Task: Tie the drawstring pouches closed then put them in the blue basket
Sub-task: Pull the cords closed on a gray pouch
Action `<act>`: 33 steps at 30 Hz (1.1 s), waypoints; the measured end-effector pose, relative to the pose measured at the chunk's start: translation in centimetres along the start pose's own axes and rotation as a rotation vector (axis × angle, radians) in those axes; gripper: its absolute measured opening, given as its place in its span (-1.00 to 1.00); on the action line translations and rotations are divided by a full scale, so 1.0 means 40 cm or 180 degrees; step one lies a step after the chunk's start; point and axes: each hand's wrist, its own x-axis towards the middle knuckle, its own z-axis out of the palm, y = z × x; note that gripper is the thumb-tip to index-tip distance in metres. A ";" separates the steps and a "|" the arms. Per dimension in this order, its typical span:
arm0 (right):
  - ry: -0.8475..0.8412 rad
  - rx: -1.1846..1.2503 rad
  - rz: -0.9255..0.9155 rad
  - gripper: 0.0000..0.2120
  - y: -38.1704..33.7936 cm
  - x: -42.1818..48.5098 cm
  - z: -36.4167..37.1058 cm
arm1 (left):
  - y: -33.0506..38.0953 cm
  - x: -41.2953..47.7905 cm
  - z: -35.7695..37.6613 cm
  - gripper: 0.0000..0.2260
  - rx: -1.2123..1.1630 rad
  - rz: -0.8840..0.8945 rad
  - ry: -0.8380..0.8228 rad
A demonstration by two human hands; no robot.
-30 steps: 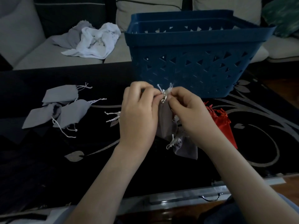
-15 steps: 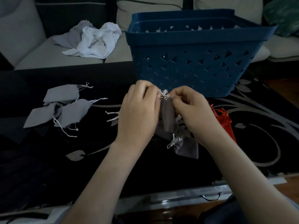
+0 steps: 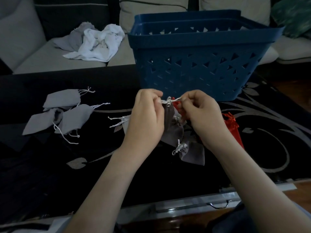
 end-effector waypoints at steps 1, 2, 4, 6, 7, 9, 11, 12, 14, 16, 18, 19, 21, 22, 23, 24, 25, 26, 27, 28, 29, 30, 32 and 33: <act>0.0007 0.0027 0.0019 -0.89 0.002 0.001 0.000 | 0.002 0.000 -0.002 -0.91 -0.0049 -0.0050 -0.0086; 0.0000 0.0092 0.0046 -0.89 0.004 0.002 -0.001 | 0.005 0.000 -0.005 -0.91 -0.0102 -0.0121 -0.0183; -0.0087 0.0325 0.0112 -0.90 0.002 0.001 -0.004 | 0.010 0.000 -0.011 -0.91 -0.0150 -0.0297 -0.0308; -0.0281 0.0547 0.0152 -0.90 -0.005 -0.003 -0.008 | 0.011 0.000 -0.015 -0.89 -0.0098 -0.0422 -0.0255; -0.0407 0.0591 0.0136 -0.88 -0.008 -0.007 -0.009 | 0.012 0.001 -0.015 -0.89 -0.0078 -0.0451 -0.0208; -0.0674 0.0537 0.0030 -0.77 -0.014 -0.016 -0.009 | 0.014 0.003 -0.011 -0.89 -0.0041 -0.0478 -0.0158; -0.0880 0.0352 -0.0085 -0.64 -0.017 -0.023 -0.004 | 0.016 0.004 -0.004 -0.89 -0.0031 -0.0497 -0.0155; -0.0932 0.0311 -0.0107 -0.61 -0.017 -0.025 -0.002 | 0.016 0.004 -0.002 -0.90 -0.0043 -0.0500 -0.0165; -0.0980 0.0348 -0.0078 -0.59 -0.013 -0.023 -0.005 | 0.020 0.003 0.000 -0.90 -0.0087 -0.0503 -0.0202; -0.1000 0.0384 -0.0017 -0.60 -0.011 -0.021 -0.016 | 0.024 0.004 0.003 -0.87 -0.0207 -0.0601 -0.0284; -0.0989 0.0352 -0.0047 -0.60 -0.008 -0.018 -0.029 | 0.018 0.007 0.010 -0.82 -0.0525 -0.0944 -0.0557; -0.0991 0.0311 -0.0070 -0.60 -0.006 -0.016 -0.035 | 0.010 0.008 0.013 -0.80 -0.0746 -0.1169 -0.0795; -0.1004 0.0214 -0.0089 -0.59 0.004 -0.011 -0.052 | -0.003 0.005 0.023 -0.80 -0.0926 -0.1462 -0.1413; -0.1008 0.0158 -0.0094 -0.59 0.011 -0.008 -0.060 | -0.006 0.002 0.028 -0.83 -0.0887 -0.1511 -0.1638; -0.0997 0.0077 -0.0105 -0.59 0.018 -0.006 -0.068 | -0.010 0.000 0.033 -0.85 -0.0854 -0.1521 -0.1716; -0.0961 -0.0042 -0.0135 -0.60 0.026 -0.003 -0.076 | -0.012 -0.002 0.039 -0.85 -0.0828 -0.1514 -0.1677; -0.0906 -0.0182 -0.0197 -0.62 0.033 -0.001 -0.084 | -0.014 -0.002 0.044 -0.85 -0.0787 -0.1498 -0.1593; -0.0831 -0.0359 -0.0278 -0.64 0.041 0.001 -0.090 | -0.014 -0.002 0.048 -0.85 -0.0695 -0.1466 -0.1508; -0.0755 -0.0570 -0.0367 -0.64 0.050 0.003 -0.093 | -0.016 -0.002 0.053 -0.85 -0.0517 -0.1415 -0.1452; -0.0675 -0.0866 -0.0452 -0.64 0.062 0.005 -0.098 | -0.016 -0.004 0.059 -0.85 -0.0267 -0.1347 -0.1447; -0.0629 -0.1216 -0.0537 -0.63 0.075 0.008 -0.101 | -0.017 -0.006 0.064 -0.84 0.0008 -0.1275 -0.1485; -0.0609 -0.1573 -0.0602 -0.61 0.088 0.010 -0.102 | -0.019 -0.010 0.069 -0.82 0.0251 -0.1211 -0.1548; -0.0656 -0.2027 -0.0652 -0.55 0.105 0.014 -0.103 | -0.022 -0.016 0.077 -0.81 0.0537 -0.1140 -0.1634; -0.0669 -0.2141 -0.0644 -0.51 0.107 0.014 -0.103 | -0.023 -0.016 0.078 -0.82 0.0583 -0.1136 -0.1625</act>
